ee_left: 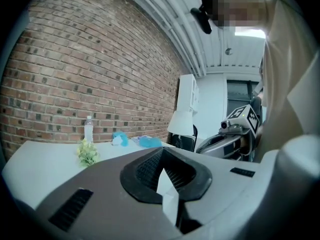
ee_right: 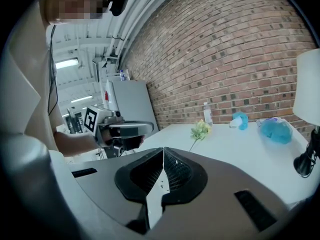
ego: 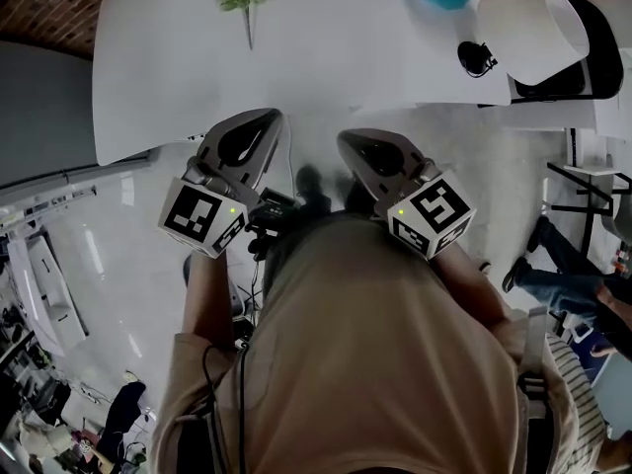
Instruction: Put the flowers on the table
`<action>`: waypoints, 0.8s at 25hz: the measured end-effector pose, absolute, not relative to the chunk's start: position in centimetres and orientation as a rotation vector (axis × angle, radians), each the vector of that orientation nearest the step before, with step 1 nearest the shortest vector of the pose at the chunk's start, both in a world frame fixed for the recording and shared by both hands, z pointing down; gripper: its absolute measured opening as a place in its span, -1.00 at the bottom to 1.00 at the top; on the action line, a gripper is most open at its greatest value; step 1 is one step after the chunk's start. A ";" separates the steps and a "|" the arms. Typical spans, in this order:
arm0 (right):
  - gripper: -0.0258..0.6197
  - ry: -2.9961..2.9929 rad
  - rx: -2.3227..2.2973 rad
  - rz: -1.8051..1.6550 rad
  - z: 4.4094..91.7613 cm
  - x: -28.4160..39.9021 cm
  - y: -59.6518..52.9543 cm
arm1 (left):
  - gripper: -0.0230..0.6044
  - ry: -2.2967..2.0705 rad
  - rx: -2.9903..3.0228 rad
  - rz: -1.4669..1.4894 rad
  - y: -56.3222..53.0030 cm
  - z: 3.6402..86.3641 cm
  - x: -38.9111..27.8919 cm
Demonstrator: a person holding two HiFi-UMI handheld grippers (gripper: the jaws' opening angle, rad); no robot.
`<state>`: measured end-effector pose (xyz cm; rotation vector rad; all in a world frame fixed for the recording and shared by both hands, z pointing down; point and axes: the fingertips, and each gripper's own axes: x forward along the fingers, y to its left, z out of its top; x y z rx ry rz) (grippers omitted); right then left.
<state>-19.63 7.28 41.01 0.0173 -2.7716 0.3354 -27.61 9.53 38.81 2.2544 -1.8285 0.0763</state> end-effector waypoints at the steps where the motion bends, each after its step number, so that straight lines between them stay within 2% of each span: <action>1: -0.85 -2.776 0.017 0.342 41.0 -19.3 7.0 | -0.89 -1.831 2.253 0.090 9.3 38.8 -27.2; 15: -0.86 -2.845 0.066 0.332 39.9 -14.2 2.4 | -0.89 -1.803 2.318 0.193 4.8 37.8 -20.6; 20: -0.86 -2.856 0.149 0.316 40.3 -14.4 1.1 | -0.89 -1.734 2.350 0.155 3.1 38.3 -20.0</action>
